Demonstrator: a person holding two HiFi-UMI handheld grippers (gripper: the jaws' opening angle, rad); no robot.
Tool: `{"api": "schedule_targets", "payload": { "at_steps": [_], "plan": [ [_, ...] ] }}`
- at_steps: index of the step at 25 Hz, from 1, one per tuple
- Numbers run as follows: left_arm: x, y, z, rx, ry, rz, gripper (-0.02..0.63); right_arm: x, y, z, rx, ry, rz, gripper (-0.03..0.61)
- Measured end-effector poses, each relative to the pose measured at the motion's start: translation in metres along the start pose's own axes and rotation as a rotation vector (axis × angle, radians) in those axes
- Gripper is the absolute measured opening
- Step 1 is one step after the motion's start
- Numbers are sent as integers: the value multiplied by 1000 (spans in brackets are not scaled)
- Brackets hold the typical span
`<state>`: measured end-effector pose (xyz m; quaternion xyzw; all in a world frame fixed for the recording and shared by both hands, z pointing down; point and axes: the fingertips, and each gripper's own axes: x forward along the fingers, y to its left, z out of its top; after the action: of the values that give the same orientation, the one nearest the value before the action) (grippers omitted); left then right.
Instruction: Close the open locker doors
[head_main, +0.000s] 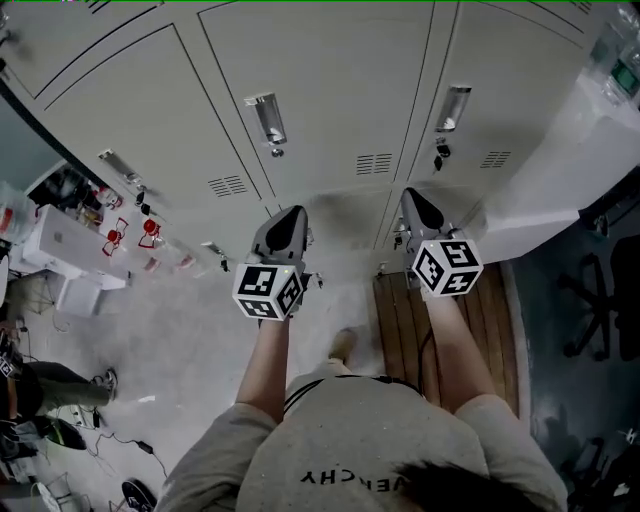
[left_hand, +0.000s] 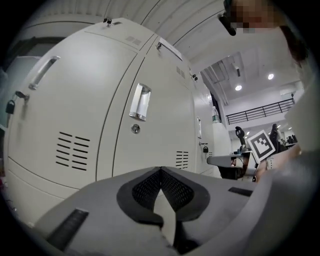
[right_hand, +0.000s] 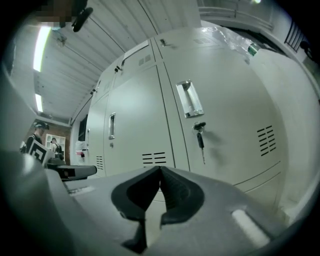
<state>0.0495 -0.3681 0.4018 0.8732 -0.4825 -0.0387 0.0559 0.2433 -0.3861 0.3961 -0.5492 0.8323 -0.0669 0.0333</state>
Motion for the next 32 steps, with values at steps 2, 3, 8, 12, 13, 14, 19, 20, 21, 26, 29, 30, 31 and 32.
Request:
{"api": "schedule_targets", "payload": {
  "at_steps": [2, 3, 8, 12, 13, 14, 19, 20, 21, 26, 29, 30, 31, 32],
  "plan": [
    [-17, 0, 0, 3, -3, 32, -2, -9, 12, -1, -3, 2, 38, 0],
    [-25, -1, 0, 4, -5, 46, -2, -14, 18, -1, -2, 3, 56, 0],
    [-67, -8, 1, 2, -24, 107, -2, -43, 51, -5, -9, 7, 135, 0],
    [-97, -20, 1, 1, -38, 141, -2, -71, 71, -7, -9, 7, 181, 0],
    [-105, -24, 0, 1, -41, 147, -2, -78, 75, -8, -7, 6, 191, 0],
    [-112, -27, -1, 2, -42, 154, -2, -85, 80, -10, -7, 7, 201, 0],
    [-152, -47, -13, -6, -32, 179, -2, -119, 102, -22, -27, 29, 247, 0],
    [-159, -50, -15, -9, -28, 185, -2, -124, 106, -23, -32, 33, 255, 0],
    [-166, -52, -17, -12, -25, 192, -2, -130, 110, -25, -37, 36, 263, 0],
    [-193, -61, -20, -16, -23, 222, -2, -150, 126, -29, -67, 43, 298, -1],
    [-205, -61, -18, -8, -27, 236, -2, -157, 135, -28, -76, 38, 318, 0],
    [-209, -61, -17, -7, -29, 241, -2, -158, 138, -27, -79, 35, 324, 0],
    [-211, -61, -16, -5, -31, 245, -2, -160, 141, -27, -82, 34, 330, 0],
    [-214, -61, -15, -4, -32, 248, -2, -161, 144, -27, -85, 34, 334, 0]
  ]
}}
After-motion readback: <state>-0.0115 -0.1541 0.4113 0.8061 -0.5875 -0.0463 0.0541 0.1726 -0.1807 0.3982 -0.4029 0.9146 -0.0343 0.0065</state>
